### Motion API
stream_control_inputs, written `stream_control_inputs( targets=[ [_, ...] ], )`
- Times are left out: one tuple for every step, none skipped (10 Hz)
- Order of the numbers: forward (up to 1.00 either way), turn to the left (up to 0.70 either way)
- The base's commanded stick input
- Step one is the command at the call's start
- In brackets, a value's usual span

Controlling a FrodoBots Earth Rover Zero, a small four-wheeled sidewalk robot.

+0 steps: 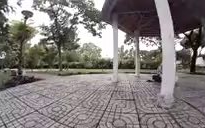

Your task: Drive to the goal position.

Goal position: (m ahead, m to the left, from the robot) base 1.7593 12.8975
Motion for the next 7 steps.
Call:
stream_control_inputs(
  targets=[
    [0.70,0.00],
    [0.70,0.00],
    [0.70,0.00],
    [0.70,0.00],
    [0.70,0.00],
    [0.70,0.00],
    [0.70,0.00]
  ],
)
